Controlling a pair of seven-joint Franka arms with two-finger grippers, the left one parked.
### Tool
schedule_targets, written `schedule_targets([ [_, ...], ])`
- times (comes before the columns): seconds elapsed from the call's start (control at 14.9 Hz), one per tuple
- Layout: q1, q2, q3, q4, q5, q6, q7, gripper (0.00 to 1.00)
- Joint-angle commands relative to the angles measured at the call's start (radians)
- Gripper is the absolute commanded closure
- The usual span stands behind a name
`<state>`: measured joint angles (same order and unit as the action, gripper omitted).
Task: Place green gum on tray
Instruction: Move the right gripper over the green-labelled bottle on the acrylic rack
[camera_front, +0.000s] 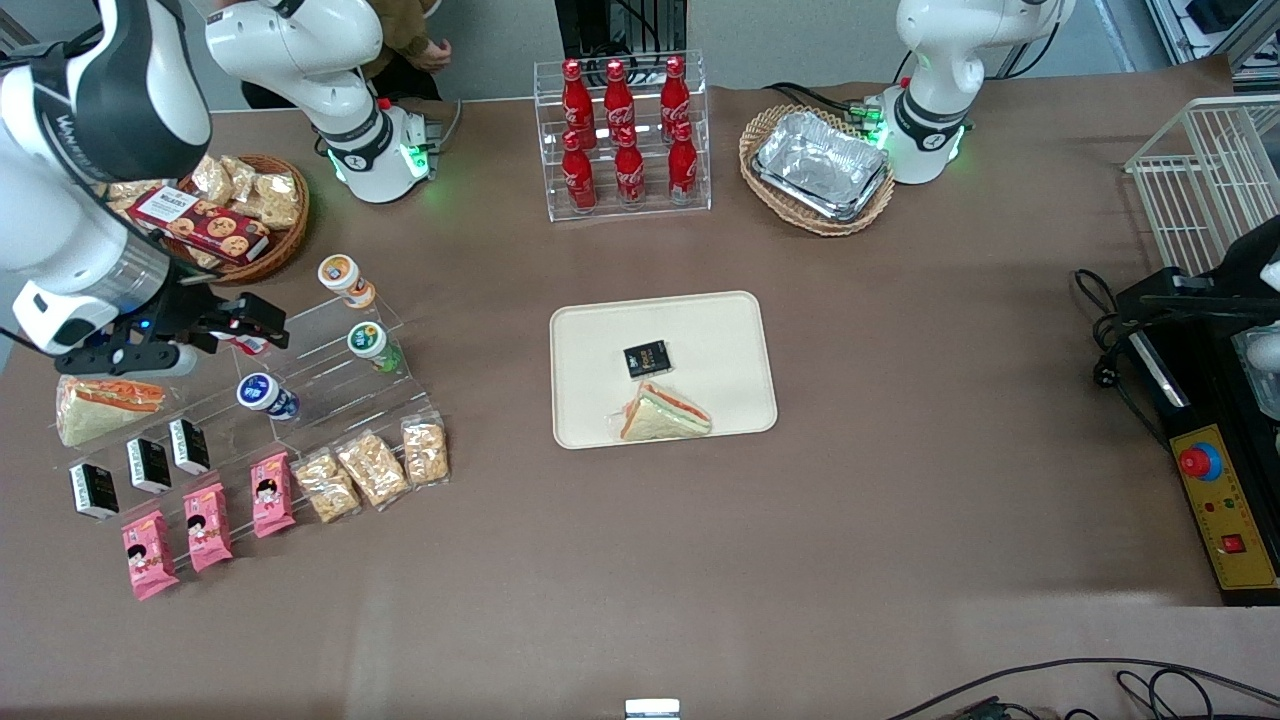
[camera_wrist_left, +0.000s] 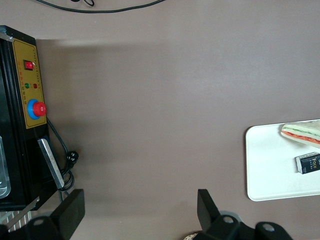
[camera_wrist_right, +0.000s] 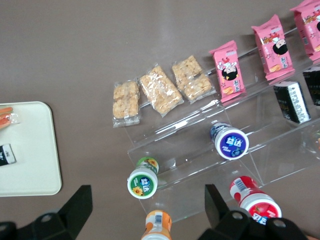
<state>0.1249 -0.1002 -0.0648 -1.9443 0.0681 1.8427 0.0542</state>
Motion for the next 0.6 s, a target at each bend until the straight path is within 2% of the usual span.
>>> schedule_targets([
  [0.0,-0.001,-0.09,0.022,-0.168,0.019,0.108,0.007,0.0],
  [0.54,0.009,-0.102,0.063,-0.383,0.012,0.314,0.045,0.0],
])
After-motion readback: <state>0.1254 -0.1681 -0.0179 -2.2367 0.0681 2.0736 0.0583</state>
